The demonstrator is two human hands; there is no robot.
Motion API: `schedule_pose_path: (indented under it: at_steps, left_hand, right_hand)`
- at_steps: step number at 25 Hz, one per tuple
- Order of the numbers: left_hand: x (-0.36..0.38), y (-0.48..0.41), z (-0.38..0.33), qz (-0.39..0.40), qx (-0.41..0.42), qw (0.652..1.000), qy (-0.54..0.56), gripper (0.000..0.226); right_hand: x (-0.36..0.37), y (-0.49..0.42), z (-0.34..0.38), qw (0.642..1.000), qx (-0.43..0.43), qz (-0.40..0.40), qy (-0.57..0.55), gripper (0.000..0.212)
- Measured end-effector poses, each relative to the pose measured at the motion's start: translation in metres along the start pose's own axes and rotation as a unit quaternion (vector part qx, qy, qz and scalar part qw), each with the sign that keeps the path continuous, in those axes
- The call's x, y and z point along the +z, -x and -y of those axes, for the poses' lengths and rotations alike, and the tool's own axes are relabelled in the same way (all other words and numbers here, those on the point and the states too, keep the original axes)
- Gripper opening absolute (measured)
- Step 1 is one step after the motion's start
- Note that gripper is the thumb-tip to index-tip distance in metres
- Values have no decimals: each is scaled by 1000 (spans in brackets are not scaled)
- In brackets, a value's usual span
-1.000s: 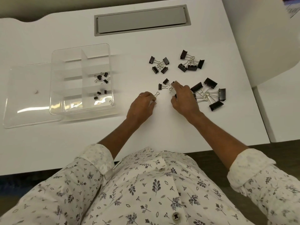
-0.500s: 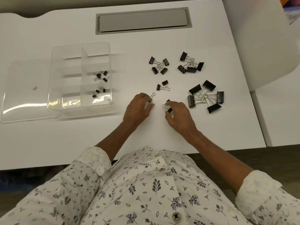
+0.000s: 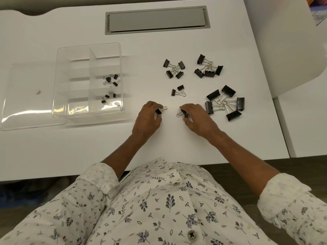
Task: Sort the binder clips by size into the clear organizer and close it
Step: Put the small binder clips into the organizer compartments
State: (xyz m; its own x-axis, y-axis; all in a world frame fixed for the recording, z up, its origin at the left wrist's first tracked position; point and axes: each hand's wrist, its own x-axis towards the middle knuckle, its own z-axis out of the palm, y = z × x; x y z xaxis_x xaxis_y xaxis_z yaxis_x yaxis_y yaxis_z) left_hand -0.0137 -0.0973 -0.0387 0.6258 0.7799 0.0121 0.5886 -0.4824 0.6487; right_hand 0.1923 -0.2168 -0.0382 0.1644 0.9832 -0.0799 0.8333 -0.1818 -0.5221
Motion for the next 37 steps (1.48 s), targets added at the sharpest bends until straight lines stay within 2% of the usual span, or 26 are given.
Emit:
schedule_pose_path:
  at_steps: [7, 10, 12, 14, 15, 16, 18, 19, 22, 24, 26, 30, 34, 37]
  left_hand:
    - [-1, 10, 1, 16, -46, 999, 17, 40]
    - [-5, 14, -3, 23, -66, 997, 25, 39]
    - [-8, 16, -7, 19, -92, 994, 63, 36]
    - [-14, 15, -11, 12, -144, 981, 131, 31]
    - [-18, 15, -13, 7, -166, 974, 155, 28]
    - [-22, 13, -13, -1, -182, 968, 175, 24]
    - [-31, 8, -10, -14, -208, 947, 245, 22]
    - [-35, 5, -8, -18, -225, 930, 291, 23]
    - [-51, -1, -3, -25, -269, 876, 399, 25]
    - [-64, -4, 1, -35, -277, 848, 450, 23]
    - [-83, -12, 7, -55, -273, 827, 489, 23]
    - [-130, -48, 32, -105, -258, 809, 517, 25]
    - [-172, -94, 67, -116, -261, 829, 481, 21]
    - [-193, -127, 87, -108, -270, 851, 437, 18]
  right_hand:
    - [3, -6, 11, 999, 14, -16, -35, 24]
    - [4, -8, 19, 998, 34, -25, -42, 20]
    - [6, -10, 25, 996, 65, -27, -58, 16]
    - [5, -15, 30, 980, 141, -19, -142, 15]
    - [3, -18, 34, 956, 191, -11, -224, 17]
    - [1, -23, 38, 913, 237, -1, -331, 20]
    - [-5, -33, 50, 798, 295, 13, -525, 18]
    - [-9, -37, 58, 748, 311, 9, -585, 16]
    - [-17, -55, 83, 622, 342, -10, -704, 15]
    - [-20, -68, 100, 577, 345, -10, -740, 15]
    - [-23, -86, 118, 570, 339, -12, -748, 15]
    - [-24, -135, 160, 593, 317, -16, -740, 16]
    - [-20, -192, 198, 602, 297, 4, -741, 25]
    - [-15, -234, 221, 637, 294, 2, -713, 35]
